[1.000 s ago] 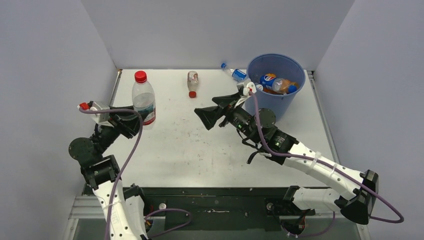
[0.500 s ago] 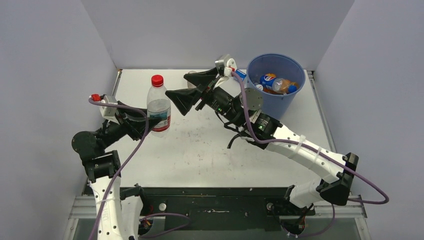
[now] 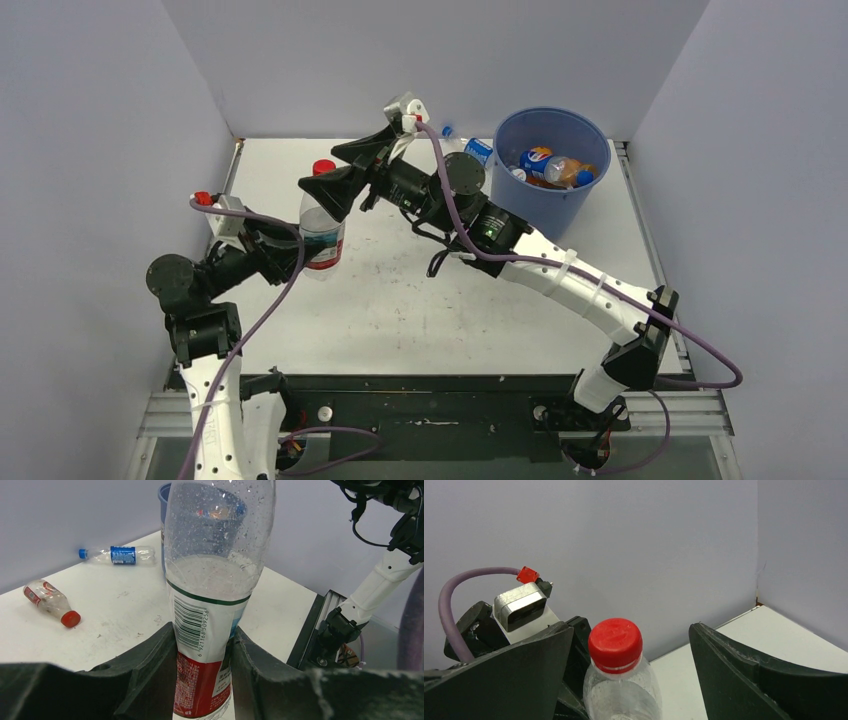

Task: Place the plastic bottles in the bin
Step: Pick up the plastic bottle from the corner of the board, then place the plastic bottle in the trash bin.

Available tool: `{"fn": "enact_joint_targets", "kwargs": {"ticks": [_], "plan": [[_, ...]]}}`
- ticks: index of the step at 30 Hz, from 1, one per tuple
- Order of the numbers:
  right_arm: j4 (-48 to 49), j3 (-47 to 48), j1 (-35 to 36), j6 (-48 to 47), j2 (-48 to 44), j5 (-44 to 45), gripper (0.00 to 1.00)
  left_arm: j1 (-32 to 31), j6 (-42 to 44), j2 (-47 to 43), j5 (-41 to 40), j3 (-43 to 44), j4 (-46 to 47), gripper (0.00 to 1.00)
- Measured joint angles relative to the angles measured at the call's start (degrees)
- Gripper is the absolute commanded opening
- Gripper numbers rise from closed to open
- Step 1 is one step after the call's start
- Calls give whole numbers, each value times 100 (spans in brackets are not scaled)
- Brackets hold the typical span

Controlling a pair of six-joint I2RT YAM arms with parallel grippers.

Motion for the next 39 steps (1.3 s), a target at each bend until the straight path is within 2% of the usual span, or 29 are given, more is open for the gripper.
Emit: {"fn": "enact_joint_targets", "kwargs": {"ticks": [4,10,16,18,19,20,22,24,29,30,35,39], "plan": [[-229,321,0,107,197,-149,68,-26,426,-68,26,42,-402,29],[-610,396,0,195,254,-306,56,-28,850,-160,33,57,-785,29],[-776,361,4,258,245,-374,24,-37,1056,-251,31,57,-1102,30],[-782,337,20,219,240,-378,9,-37,1064,-271,35,57,-1180,37],[-780,317,22,229,236,-407,6,-37,1075,-289,26,57,-1224,49],[-776,293,17,240,227,-415,5,-37,1082,-299,26,57,-1261,62],[-785,179,20,238,151,-424,5,-37,1121,-310,28,57,-1294,76],[-841,-48,22,232,28,-457,5,-50,1126,-350,4,59,-1281,84],[-960,-269,26,184,-74,-468,5,-57,1097,-417,-35,59,-1235,93],[-975,-306,26,149,-103,-457,5,-57,1095,-415,-61,59,-1224,99],[-1169,-485,22,-79,-393,-170,5,-59,1169,-420,-352,59,-1246,96],[-1504,-520,-72,-385,-800,238,5,-59,1453,-420,-1172,50,-1530,96]]}}
